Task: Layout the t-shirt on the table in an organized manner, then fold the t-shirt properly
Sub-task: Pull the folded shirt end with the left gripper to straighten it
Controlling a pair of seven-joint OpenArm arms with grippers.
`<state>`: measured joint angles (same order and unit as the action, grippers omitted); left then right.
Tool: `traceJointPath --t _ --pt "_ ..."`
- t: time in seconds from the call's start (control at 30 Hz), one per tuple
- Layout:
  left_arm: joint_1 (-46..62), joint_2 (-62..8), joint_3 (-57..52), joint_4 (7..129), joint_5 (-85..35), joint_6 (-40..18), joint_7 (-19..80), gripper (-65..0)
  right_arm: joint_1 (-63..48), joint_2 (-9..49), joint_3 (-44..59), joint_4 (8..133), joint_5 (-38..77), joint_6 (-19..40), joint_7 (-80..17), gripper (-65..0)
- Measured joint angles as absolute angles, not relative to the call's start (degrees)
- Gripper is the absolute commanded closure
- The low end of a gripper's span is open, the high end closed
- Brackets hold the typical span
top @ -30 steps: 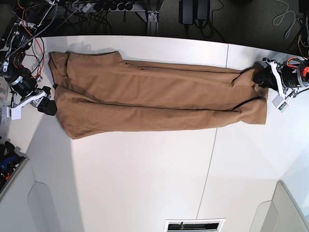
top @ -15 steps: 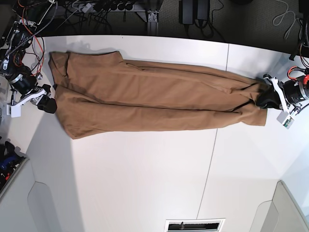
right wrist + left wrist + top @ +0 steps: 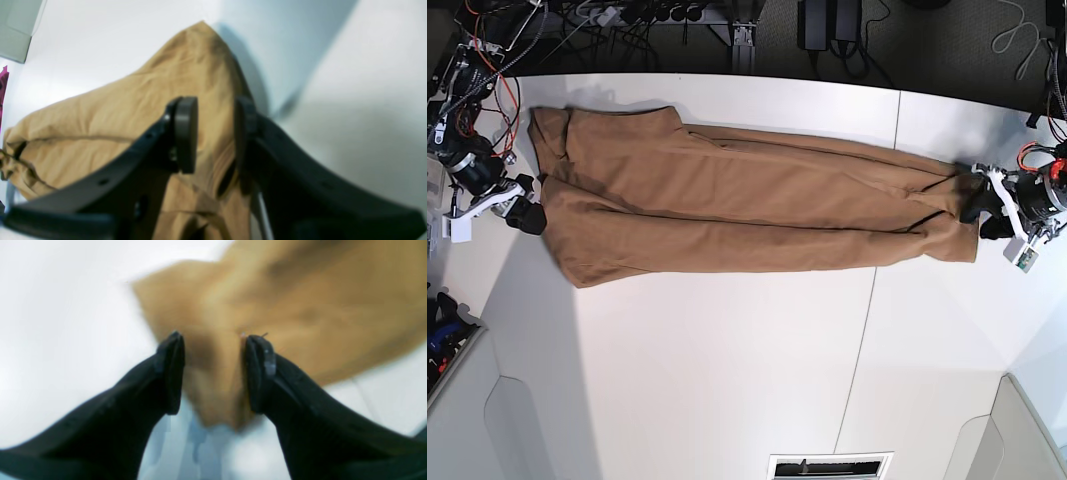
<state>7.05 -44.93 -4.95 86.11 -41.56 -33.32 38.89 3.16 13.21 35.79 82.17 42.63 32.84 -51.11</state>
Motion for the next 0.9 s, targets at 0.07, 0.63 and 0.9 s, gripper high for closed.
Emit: traceJointPath --t 0.07,0.63,0.9 --pt "5.9 -44.9 -5.0 86.1 -41.6 -32.4 38.9 -31.8 3.2 13.2 35.8 82.2 42.7 32.8 -51.1 -17.6" --pt "5.5 -40.5 -5.1 75.1 -43.3 -32.4 37.6 -35.8 2.2 13.2 35.8 82.2 42.9 32.8 -51.7 -17.6" --pt "5.3 -36.7 -5.3 74.6 -46.3 -34.3 37.7 -35.6 2.2 13.2 35.8 82.2 42.9 32.8 -51.7 -17.6"
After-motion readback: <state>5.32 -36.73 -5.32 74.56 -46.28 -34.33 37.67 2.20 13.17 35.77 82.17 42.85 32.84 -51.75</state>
